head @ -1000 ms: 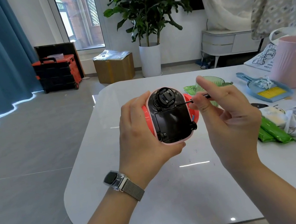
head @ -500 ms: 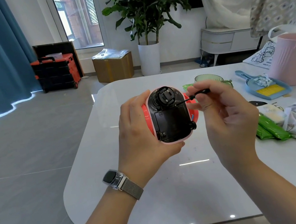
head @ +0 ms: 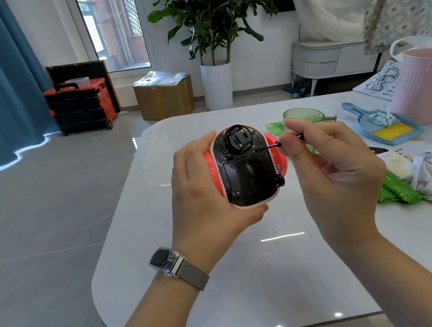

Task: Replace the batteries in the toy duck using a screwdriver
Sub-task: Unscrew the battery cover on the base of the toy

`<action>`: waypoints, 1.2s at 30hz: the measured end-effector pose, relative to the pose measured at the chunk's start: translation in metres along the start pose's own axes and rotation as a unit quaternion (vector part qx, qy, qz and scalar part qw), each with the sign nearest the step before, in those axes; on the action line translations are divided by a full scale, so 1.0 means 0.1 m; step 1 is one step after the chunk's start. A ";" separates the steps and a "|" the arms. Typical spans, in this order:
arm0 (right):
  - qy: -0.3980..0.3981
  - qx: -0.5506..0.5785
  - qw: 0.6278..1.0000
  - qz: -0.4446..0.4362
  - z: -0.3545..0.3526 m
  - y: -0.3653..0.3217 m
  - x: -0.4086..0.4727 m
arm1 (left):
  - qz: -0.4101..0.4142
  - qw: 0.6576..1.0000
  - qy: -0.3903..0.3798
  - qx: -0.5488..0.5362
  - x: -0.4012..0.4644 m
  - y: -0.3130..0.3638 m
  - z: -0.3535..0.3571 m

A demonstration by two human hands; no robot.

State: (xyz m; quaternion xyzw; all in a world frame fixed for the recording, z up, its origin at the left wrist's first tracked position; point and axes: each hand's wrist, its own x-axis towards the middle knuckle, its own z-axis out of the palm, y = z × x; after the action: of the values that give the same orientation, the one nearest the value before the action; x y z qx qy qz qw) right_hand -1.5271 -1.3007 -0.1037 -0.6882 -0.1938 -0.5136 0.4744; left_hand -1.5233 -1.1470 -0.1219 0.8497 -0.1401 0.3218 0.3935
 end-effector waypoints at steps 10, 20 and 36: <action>-0.022 0.014 1.000 -0.003 0.00 0.02 0.00 | 0.000 1.000 0.007 0.000 0.00 0.00 -0.01; -0.038 0.070 0.997 0.016 0.03 0.01 -0.03 | -0.010 1.000 0.002 0.005 0.00 -0.01 0.00; -0.044 0.050 0.997 0.026 -0.01 0.08 0.00 | 0.004 1.000 0.010 -0.010 0.01 -0.03 -0.02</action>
State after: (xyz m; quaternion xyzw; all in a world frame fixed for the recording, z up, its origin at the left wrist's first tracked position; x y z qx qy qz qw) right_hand -1.5217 -1.3051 -0.1068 -0.6905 -0.2216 -0.4601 0.5123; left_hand -1.5222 -1.1438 -0.1222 0.8418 -0.1433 0.3301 0.4023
